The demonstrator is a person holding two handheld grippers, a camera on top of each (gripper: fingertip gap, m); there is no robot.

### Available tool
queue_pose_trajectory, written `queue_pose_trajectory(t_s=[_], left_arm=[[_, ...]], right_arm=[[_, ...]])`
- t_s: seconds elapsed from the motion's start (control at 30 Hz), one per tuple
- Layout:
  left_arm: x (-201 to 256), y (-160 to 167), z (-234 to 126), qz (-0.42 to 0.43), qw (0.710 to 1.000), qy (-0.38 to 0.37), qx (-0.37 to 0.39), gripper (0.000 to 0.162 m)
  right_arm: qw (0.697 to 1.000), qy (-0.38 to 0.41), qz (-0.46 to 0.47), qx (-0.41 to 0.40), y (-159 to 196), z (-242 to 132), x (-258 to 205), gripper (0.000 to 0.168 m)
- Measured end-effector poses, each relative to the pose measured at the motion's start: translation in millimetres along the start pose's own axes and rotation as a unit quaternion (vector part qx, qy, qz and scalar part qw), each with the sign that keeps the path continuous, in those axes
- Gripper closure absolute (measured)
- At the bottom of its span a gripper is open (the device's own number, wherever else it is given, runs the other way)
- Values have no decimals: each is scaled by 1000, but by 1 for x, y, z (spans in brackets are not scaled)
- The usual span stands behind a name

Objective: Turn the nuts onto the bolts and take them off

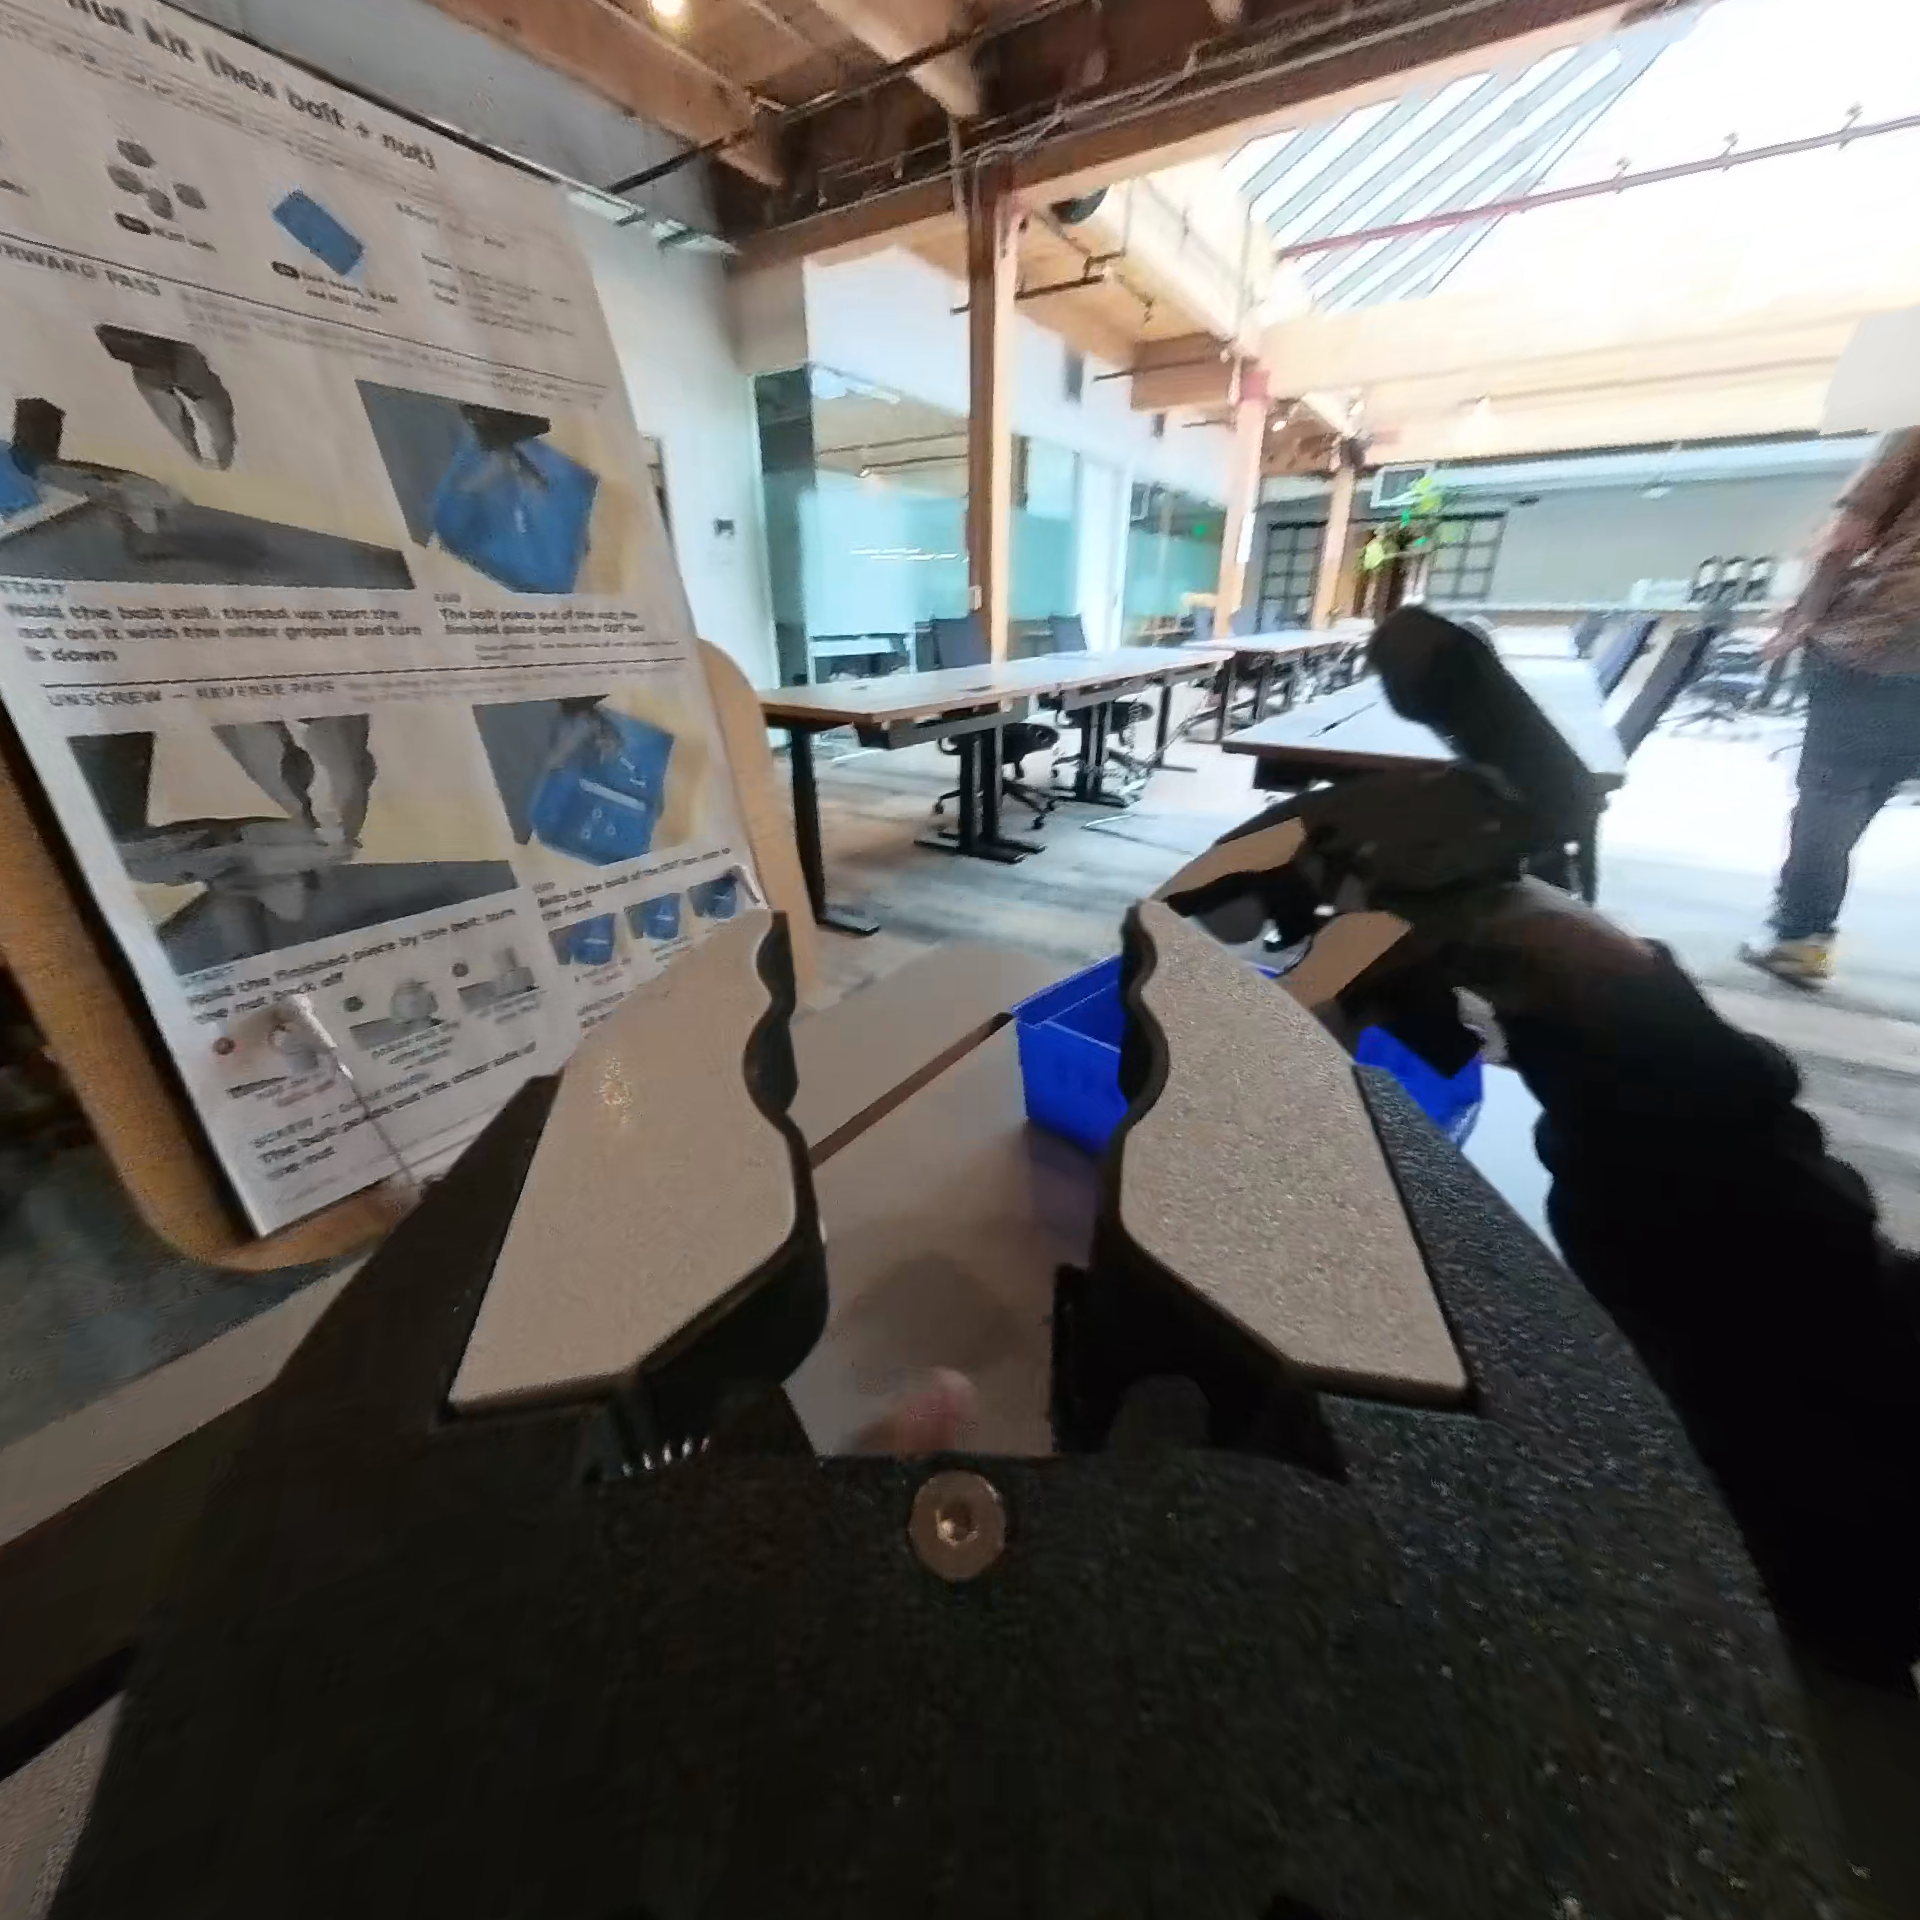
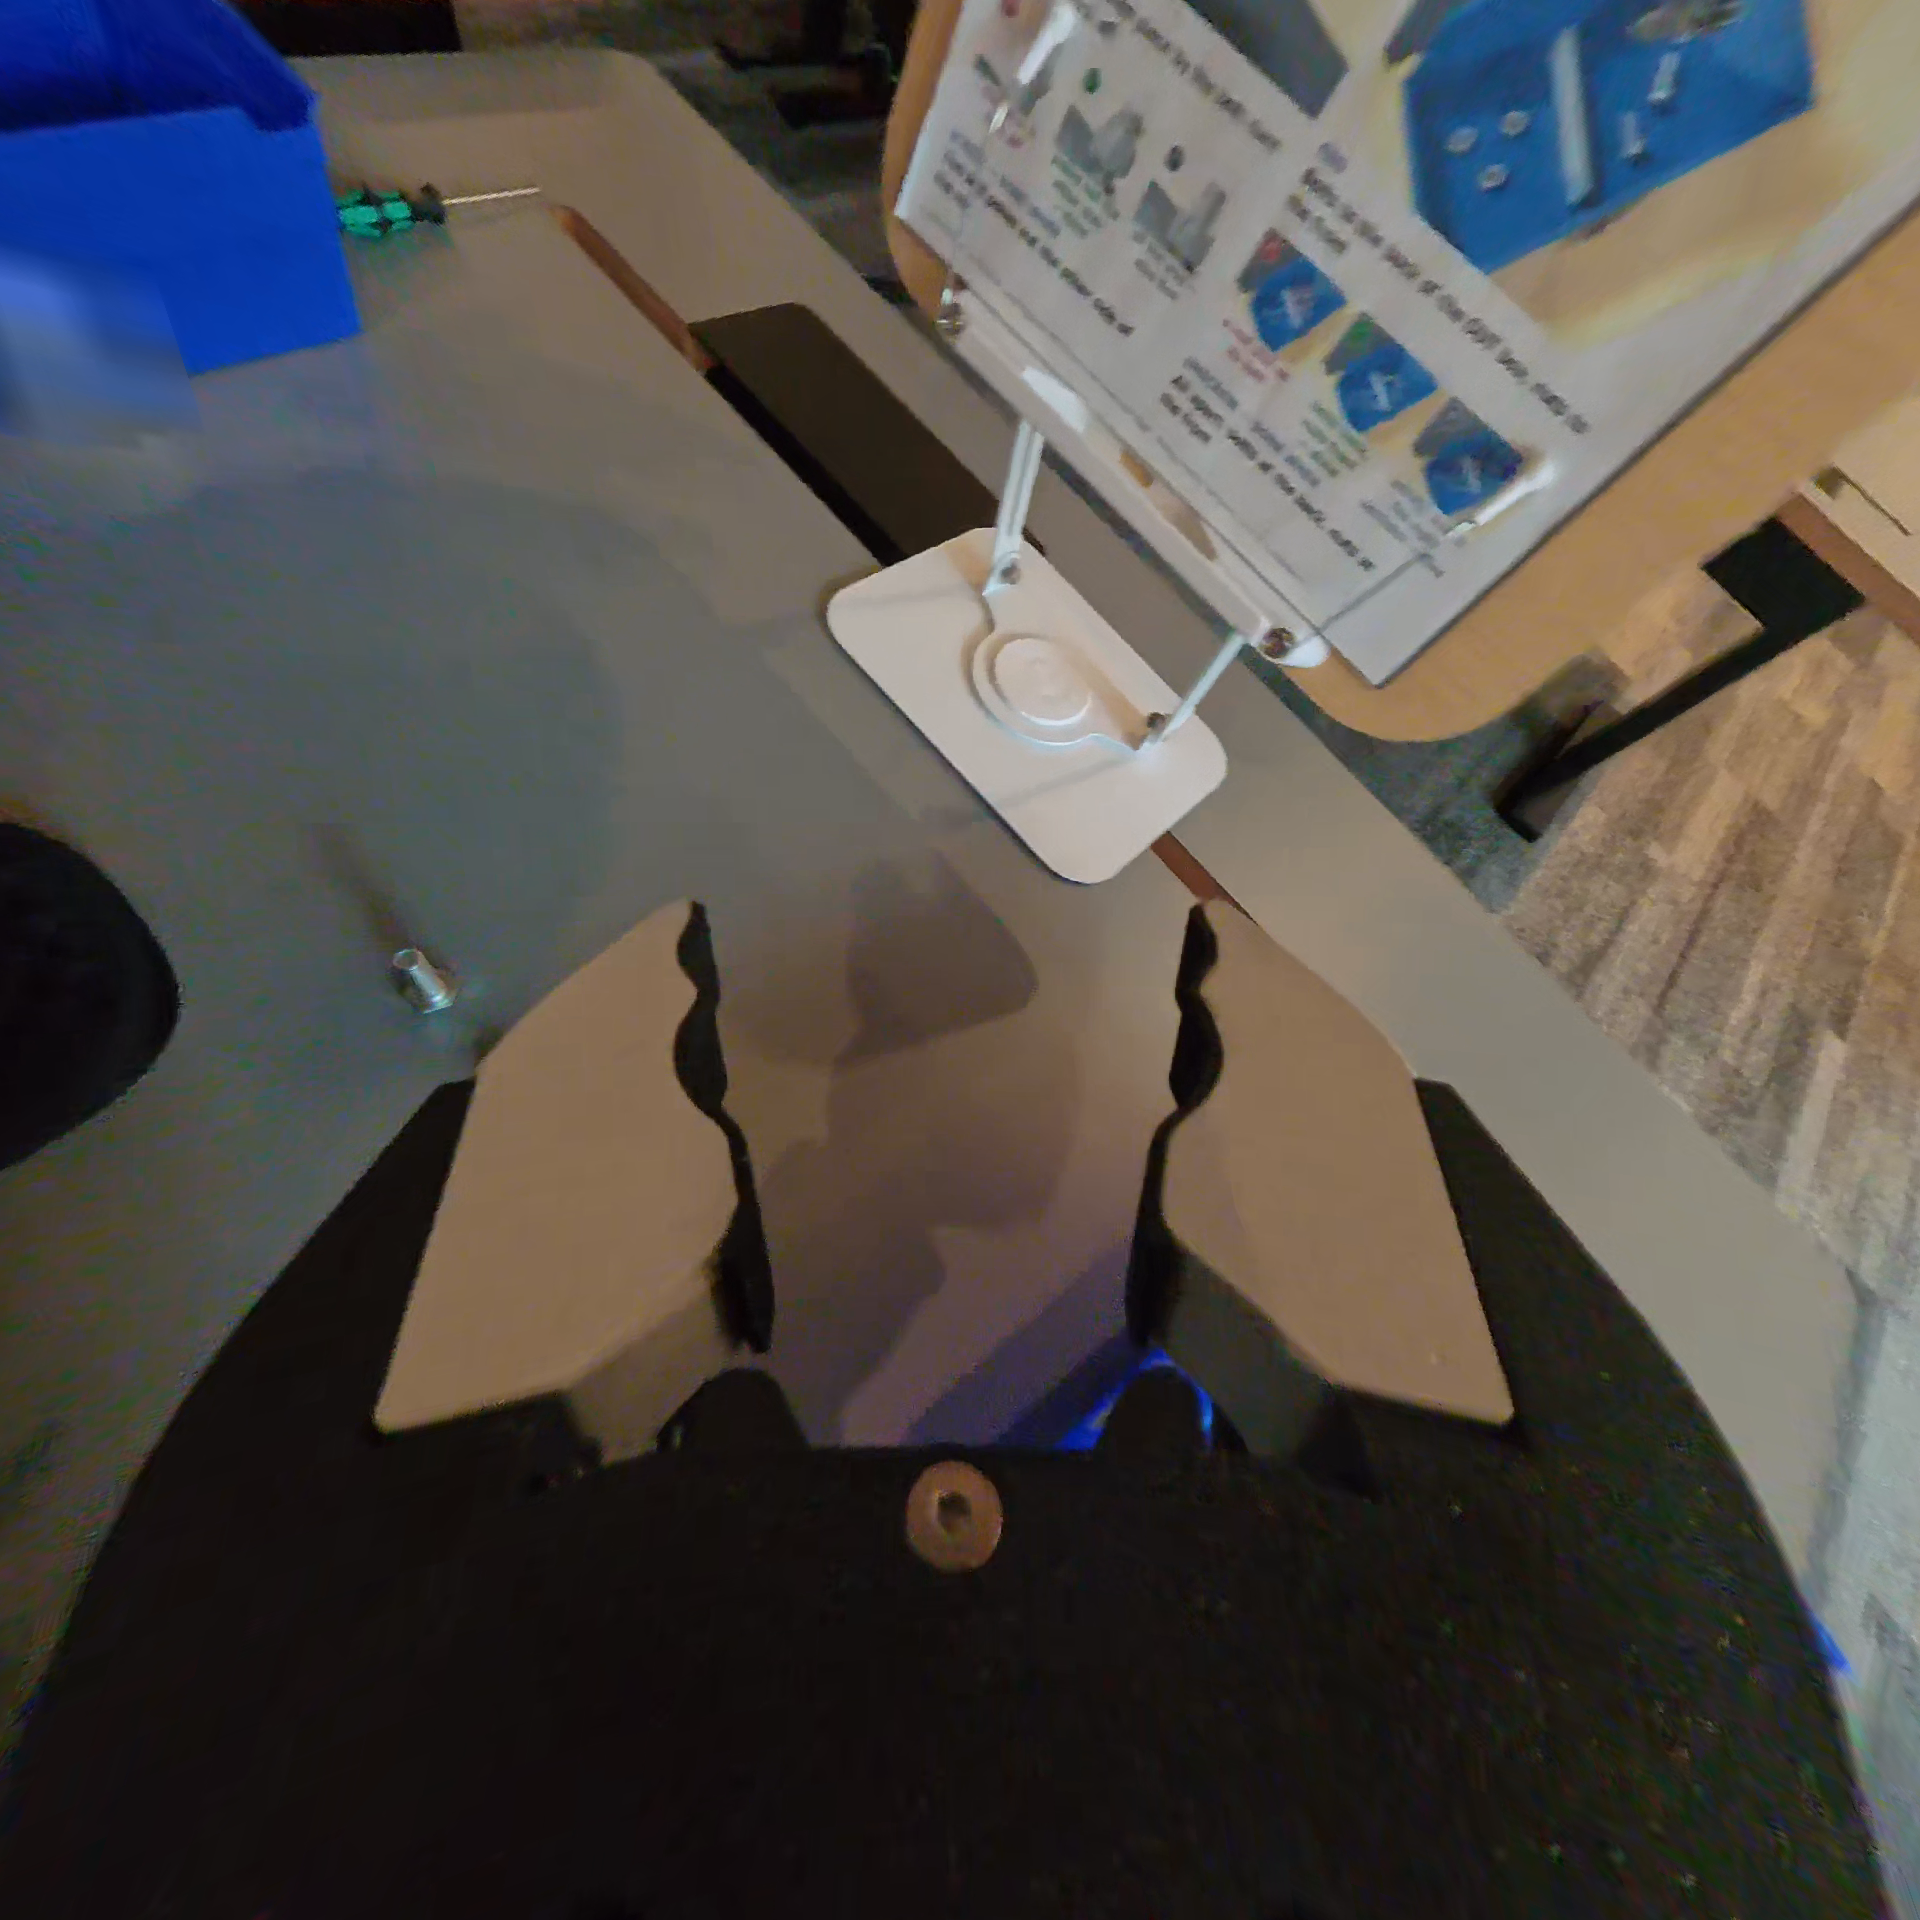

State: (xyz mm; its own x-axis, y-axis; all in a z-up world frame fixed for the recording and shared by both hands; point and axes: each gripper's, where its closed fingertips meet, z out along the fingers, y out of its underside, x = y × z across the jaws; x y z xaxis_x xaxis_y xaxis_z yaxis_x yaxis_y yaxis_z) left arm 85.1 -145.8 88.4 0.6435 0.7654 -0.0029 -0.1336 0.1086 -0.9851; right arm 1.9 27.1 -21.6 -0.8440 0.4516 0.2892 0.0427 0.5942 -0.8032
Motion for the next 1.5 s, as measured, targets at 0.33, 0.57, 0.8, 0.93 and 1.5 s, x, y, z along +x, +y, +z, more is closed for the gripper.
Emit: queue_pose_trajectory(t_s=[0.33, 0.57, 0.8, 0.93, 1.5], left_arm=[[-10, 10, -10, 54, 998, -12, -14, 96], [-14, 3, -19, 86, 995, -39, -9, 81], [-14, -3, -26, 104, 994, -46, 2, 79], [-17, 1, -27, 101, 994, -49, -11, 76], [-19, 9, -27, 132, 990, -45, -27, 87]], right_arm=[[993, -105, -31, 34, -15, 22, -45, 72], [943, -279, -181, 21, 5, 35, -118, 92], [865, -425, -266, -21, 52, 87, -192, 122], [852, -451, -265, -37, 71, 108, -207, 129], [839, -459, -282, -72, 95, 121, -209, 159]])
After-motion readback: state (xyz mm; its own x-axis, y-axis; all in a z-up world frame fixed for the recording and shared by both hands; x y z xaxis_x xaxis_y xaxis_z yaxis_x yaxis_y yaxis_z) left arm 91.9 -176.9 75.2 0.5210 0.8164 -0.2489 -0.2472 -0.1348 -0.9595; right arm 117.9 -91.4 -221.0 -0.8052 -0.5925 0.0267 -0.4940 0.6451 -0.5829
